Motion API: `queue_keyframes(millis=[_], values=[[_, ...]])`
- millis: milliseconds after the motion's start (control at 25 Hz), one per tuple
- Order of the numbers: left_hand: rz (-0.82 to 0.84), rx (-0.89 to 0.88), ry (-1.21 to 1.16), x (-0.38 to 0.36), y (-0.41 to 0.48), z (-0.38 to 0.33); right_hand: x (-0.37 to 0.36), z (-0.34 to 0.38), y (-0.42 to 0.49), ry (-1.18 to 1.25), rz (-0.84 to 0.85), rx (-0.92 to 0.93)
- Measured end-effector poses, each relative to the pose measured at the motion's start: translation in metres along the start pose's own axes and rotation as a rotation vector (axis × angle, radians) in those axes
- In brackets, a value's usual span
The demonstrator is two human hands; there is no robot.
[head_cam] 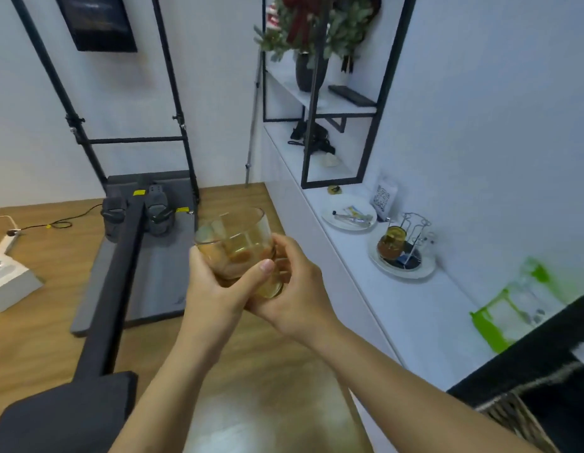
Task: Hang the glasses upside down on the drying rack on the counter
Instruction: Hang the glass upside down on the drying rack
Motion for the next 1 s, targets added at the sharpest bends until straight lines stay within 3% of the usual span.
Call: queue_keyframes(millis=[160,320,840,1000], values=[[0.093,-0.034,-0.119,-0.022,0.059,0.015,0.015,0.007,0.05,-0.026,-0.133,0.006],[0.123,-0.02,-0.149,-0.031,0.092,0.038,0.013,-0.004,0.082,0.019,-0.163,-0.017],[-0.022,-0.006,0.192,-0.038,0.242,0.109,-0.014,-0.038,0.283,0.074,0.145,0.009],[-0.036,0.015,0.216,-0.046,0.286,0.135,-0.015,-0.054,0.343,0.124,0.157,0.03]])
Point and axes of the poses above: each hand's wrist, its own y-axis towards the middle knuckle, its own x-axis out of the back of the hand, z = x × y, the point moved 2 cm from there along y, towards the middle knuckle, and after that the axes turned 13 degrees about -x, right-handed, at the moved point
